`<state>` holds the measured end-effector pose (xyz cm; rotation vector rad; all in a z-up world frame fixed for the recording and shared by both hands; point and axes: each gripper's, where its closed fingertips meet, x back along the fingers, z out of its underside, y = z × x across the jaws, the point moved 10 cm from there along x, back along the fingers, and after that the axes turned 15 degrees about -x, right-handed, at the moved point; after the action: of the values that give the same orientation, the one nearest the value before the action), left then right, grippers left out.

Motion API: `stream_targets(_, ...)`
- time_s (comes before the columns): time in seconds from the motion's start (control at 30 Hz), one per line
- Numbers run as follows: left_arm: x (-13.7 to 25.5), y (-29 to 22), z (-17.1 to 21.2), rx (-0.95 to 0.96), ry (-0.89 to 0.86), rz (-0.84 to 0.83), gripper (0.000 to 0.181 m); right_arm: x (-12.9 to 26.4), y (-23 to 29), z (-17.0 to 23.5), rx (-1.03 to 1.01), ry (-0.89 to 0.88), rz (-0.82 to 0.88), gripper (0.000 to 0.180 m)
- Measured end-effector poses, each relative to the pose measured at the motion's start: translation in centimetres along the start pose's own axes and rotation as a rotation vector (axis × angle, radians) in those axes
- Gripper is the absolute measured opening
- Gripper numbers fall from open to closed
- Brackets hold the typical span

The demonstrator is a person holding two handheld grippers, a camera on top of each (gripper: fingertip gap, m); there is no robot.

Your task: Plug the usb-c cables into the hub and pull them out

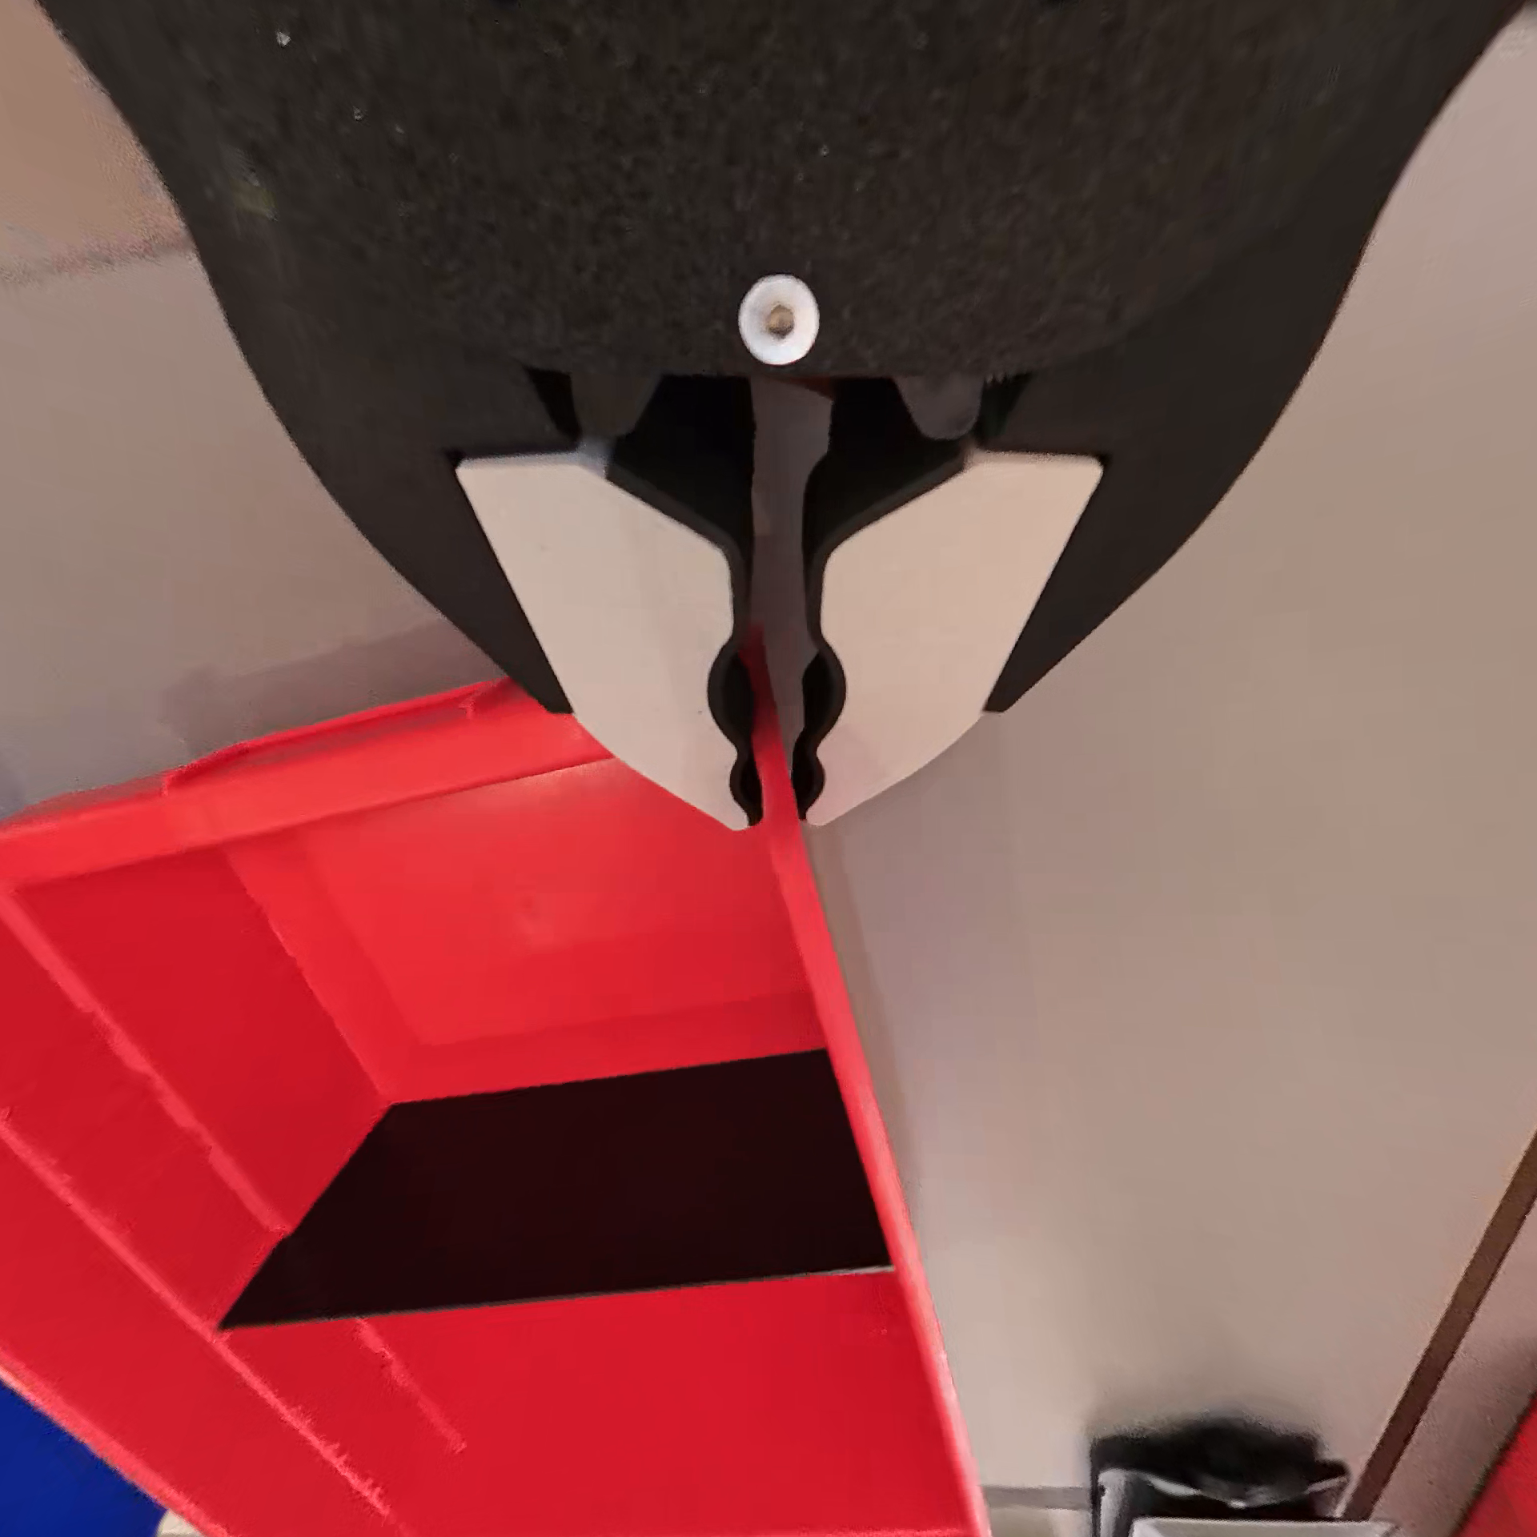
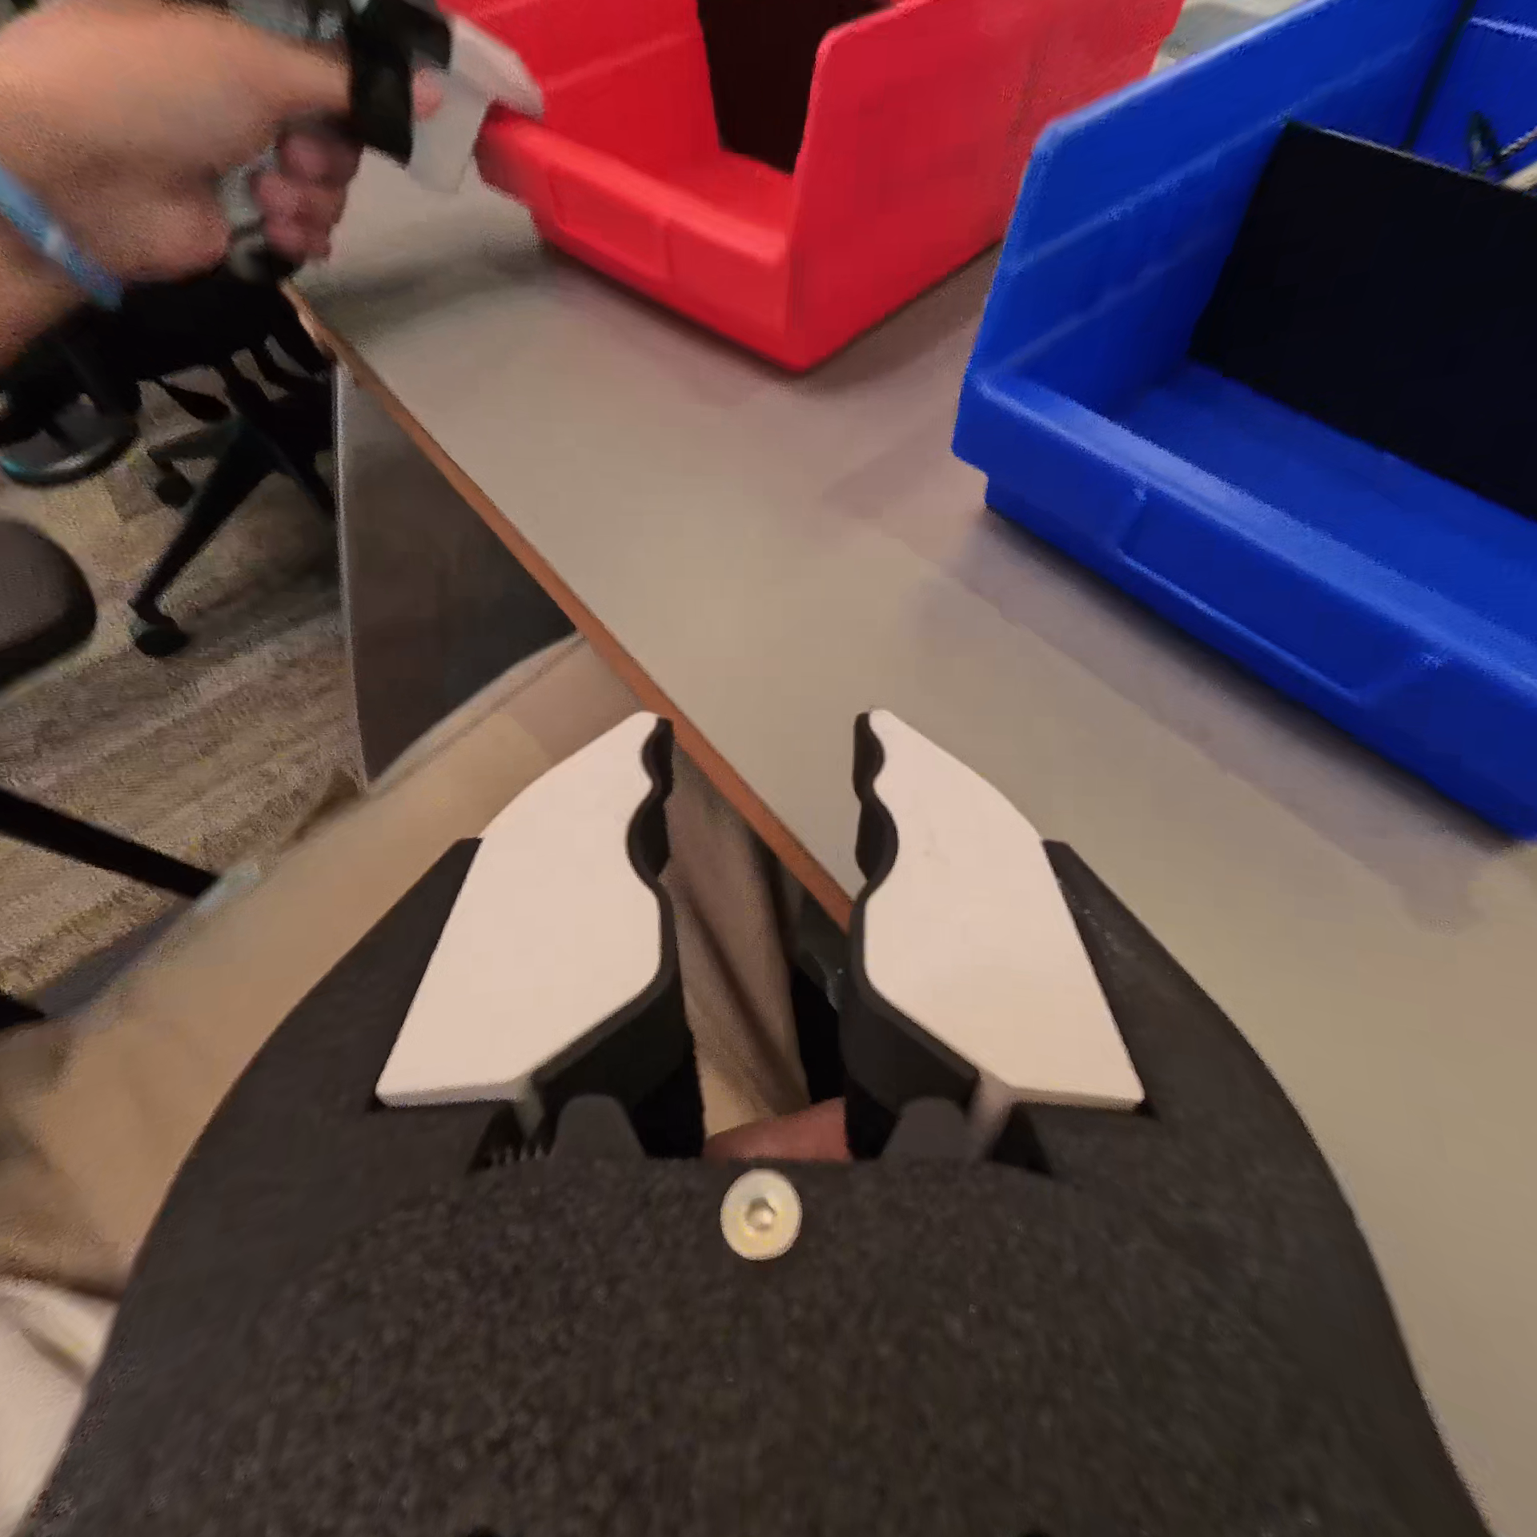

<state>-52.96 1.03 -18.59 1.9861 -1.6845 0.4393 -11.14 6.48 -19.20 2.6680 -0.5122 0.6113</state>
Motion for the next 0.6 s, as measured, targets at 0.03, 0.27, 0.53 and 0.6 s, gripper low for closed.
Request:
stream_targets(0.03, 1.2, -0.7, 0.6, 0.018, 0.003, -0.017, 0.006, -1.0, 0.4, -0.6, -0.025, -0.007, 0.009, 0.046)
stream_targets(0.27, 9.1, -6.7, 4.4, 0.012, 0.058, -0.147, 0.007, -8.4, 5.4, -3.7, -0.092, -0.089, 0.056, 0.053)
stream_targets(0.53, 13.4, -9.8, 6.5, 0.036, 0.028, -0.199, 0.007, -10.2, 7.8, -4.1, -0.117, -0.042, 0.169, 0.009)
stream_targets(0.6, 14.3, -10.0, 6.0, 0.069, -0.019, -0.203, 0.007, -9.5, 8.1, -4.6, -0.091, -0.052, 0.172, 0.008)
